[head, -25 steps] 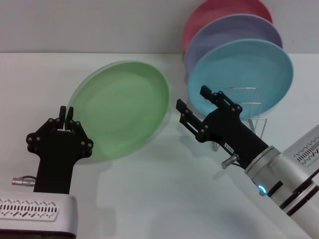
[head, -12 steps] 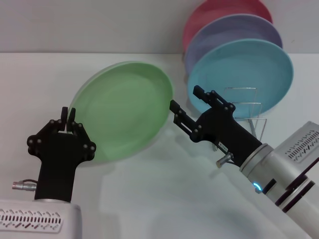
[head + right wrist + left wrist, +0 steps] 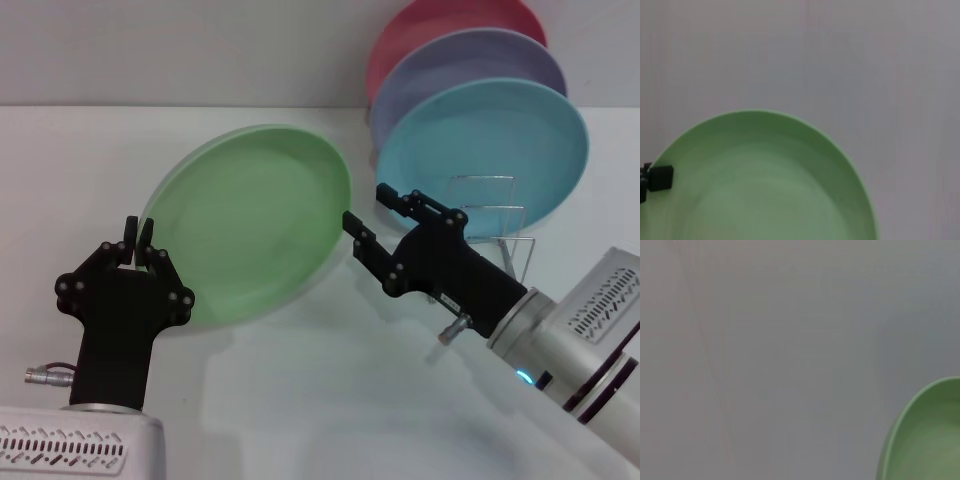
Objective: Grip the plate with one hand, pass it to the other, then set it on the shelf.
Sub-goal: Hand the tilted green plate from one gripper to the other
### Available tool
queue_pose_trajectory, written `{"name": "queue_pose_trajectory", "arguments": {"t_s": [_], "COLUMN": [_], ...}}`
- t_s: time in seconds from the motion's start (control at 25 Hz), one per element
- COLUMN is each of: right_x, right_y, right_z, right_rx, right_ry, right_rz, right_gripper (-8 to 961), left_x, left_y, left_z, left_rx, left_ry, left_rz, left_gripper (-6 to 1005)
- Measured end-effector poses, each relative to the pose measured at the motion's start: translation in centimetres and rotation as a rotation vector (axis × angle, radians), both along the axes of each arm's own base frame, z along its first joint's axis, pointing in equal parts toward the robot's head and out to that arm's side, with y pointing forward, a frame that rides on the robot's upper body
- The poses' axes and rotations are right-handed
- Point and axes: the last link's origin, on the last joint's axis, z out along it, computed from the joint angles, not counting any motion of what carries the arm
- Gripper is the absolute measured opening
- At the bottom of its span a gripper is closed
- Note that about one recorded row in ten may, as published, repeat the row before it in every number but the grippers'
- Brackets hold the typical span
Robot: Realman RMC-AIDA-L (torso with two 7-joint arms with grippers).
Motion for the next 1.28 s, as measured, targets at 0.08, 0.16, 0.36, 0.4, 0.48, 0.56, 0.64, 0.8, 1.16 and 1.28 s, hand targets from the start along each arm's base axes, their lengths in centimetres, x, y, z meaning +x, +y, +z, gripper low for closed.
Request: {"name": "queue_pose_trajectory", "arguments": {"t_s": [0.08,0.16,0.36,0.4,0.48,0.56,0.64,0.8,1.16,1.28], "right_x": [0.1,0.2,0.3,0.3,0.2,0.1,0.0,-0.1,-0.2,-0.2], "right_y": [0.2,0.4,0.9,1.0,1.2,1.4,1.5,1.5,1.6,1.6], "right_z": [0.4,0.5,0.9,1.0,1.1,1.1,1.1,1.1,1.0,1.0], "right_rx": [0.012,0.015,0.023,0.022,0.016,0.010,0.008,0.008,-0.009,-0.008], "right_ry": [-0.007,-0.012,-0.019,-0.016,-0.008,-0.004,-0.005,-0.004,0.025,0.036], "right_rz": [0.017,0.020,0.037,0.038,0.039,0.038,0.041,0.044,0.029,0.020], "right_gripper": [494,494,493,493,493,494,494,486,451,440], "left_x": [0.0,0.0,0.0,0.1,0.2,0.2,0.3,0.6,0.9,1.0], "left_y": [0.0,0.0,0.0,0.0,0.0,0.0,0.0,0.0,-0.1,-0.1], "left_z": [0.0,0.0,0.0,0.0,0.0,0.0,-0.1,-0.1,-0.1,-0.1], "left_rx": [0.000,-0.001,-0.003,-0.003,-0.003,-0.003,-0.006,-0.007,-0.007,-0.007], "left_ry": [-0.001,-0.001,-0.002,-0.003,-0.004,-0.002,0.011,0.019,0.010,0.011], "left_rz": [0.000,0.000,-0.001,-0.001,-0.002,-0.003,-0.008,-0.019,-0.031,-0.037], "left_gripper": [84,85,86,86,86,87,87,88,90,91]}}
